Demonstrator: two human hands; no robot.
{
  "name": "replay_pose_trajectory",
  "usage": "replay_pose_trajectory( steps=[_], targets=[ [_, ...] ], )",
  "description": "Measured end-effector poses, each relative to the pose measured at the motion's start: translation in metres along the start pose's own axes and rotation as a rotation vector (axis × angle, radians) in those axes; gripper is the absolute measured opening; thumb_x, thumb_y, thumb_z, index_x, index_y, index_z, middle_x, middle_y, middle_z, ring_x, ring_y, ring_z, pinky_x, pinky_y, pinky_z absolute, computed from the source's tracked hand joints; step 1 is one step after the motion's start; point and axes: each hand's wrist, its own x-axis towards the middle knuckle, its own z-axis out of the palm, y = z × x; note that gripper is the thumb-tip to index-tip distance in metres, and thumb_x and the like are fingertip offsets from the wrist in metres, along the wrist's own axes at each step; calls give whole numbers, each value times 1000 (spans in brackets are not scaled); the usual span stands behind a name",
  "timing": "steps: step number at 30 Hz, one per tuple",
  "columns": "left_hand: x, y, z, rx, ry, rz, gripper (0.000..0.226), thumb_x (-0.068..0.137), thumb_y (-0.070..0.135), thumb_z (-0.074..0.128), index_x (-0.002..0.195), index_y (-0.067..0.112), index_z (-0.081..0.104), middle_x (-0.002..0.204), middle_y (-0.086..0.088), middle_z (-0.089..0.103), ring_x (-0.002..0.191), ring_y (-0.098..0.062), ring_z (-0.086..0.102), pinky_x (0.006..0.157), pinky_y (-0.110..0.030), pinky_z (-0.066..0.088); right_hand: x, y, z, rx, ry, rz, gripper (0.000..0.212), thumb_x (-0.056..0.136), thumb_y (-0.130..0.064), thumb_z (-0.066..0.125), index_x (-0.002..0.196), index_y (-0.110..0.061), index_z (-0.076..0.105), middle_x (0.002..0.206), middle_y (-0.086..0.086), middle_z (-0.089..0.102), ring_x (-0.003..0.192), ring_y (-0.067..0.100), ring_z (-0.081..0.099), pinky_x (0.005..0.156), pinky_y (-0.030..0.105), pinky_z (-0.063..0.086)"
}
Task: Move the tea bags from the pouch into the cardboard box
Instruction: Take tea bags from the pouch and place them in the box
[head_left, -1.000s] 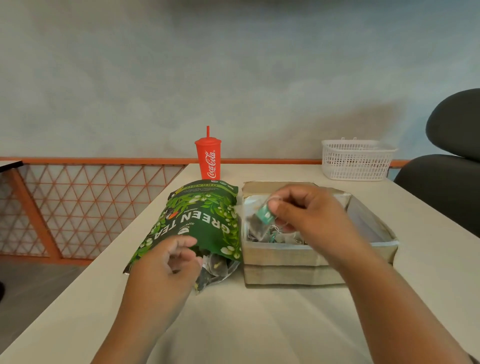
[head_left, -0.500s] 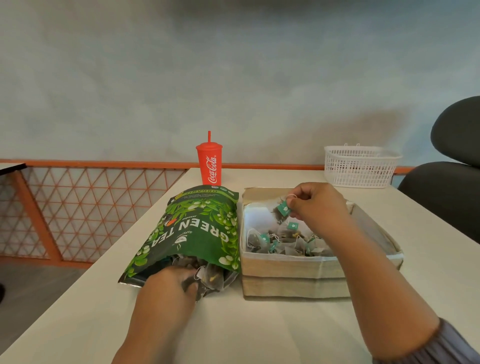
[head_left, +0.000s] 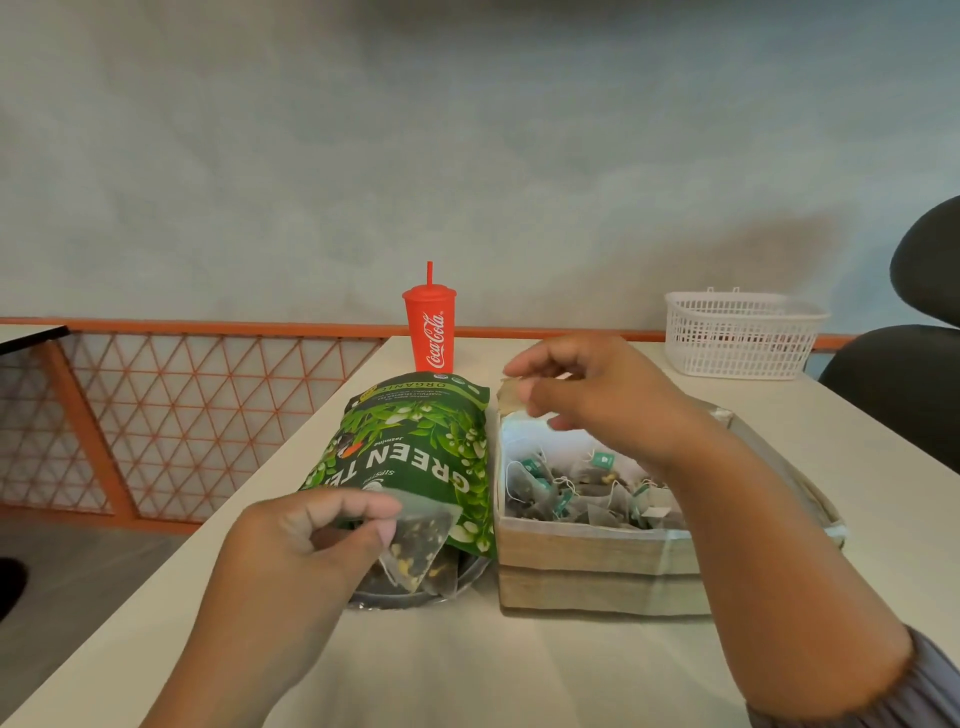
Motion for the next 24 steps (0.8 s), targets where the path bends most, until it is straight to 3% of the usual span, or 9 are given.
replay_pose_trajectory(
  steps=[3,5,9,13,16,21,23,24],
  targets=[
    [-3,15,8,-138,10,41,38,73,-4,70,59,32,73,61,-7,69,54,-12,55,60,-25,46,-9,-18,5,-118,-340,-58,16,81,-24,69,92,-35,65,93,-5,65,72,-5,57,69,20,45],
    [-5,21,13,-228,29,60,40,72,-8,67,57,29,73,55,2,67,48,-5,55,53,-17,48,-12,-21,10,-188,-447,-86,17,80,-23,70,94,-31,66,89,-8,66,64,-9,54,65,15,41],
    [-6,27,23,-339,44,61,41,71,-11,65,55,26,72,53,4,66,44,0,55,47,-10,46,-14,-18,11,-58,-413,-88,7,80,-8,69,80,-16,69,61,-10,60,51,-4,53,52,13,43],
    [-4,21,29,-351,32,32,35,73,-8,67,66,26,74,54,-2,67,47,-4,59,47,-11,46,-13,-9,-1,-73,-355,-84,9,82,-6,66,76,-12,67,67,1,63,56,3,59,58,18,50],
    [-3,5,30,-157,8,28,24,70,7,78,69,30,72,56,0,67,53,-7,61,47,-13,45,-11,-2,-16,-125,-233,-65,10,83,-6,65,75,-12,67,68,3,66,57,5,60,60,19,53],
    [-4,-22,24,511,-107,-102,18,76,26,72,59,30,71,56,11,64,51,-4,53,52,-21,40,-10,17,-45,-183,51,-5,13,82,-8,65,72,-15,68,64,-1,66,56,4,62,59,17,54],
    [-5,-28,27,648,-138,-146,3,78,34,69,77,35,72,75,14,69,66,2,56,59,-19,42,-8,25,-50,-207,135,18,15,82,-8,65,70,-17,68,61,-2,65,55,6,62,63,23,55],
    [-5,-32,29,649,-135,-152,10,78,36,69,89,35,71,81,14,69,72,1,57,62,-18,43,-7,28,-51,-221,166,28,15,81,-8,65,70,-18,68,60,-2,65,55,7,62,65,26,55]
  ],
)
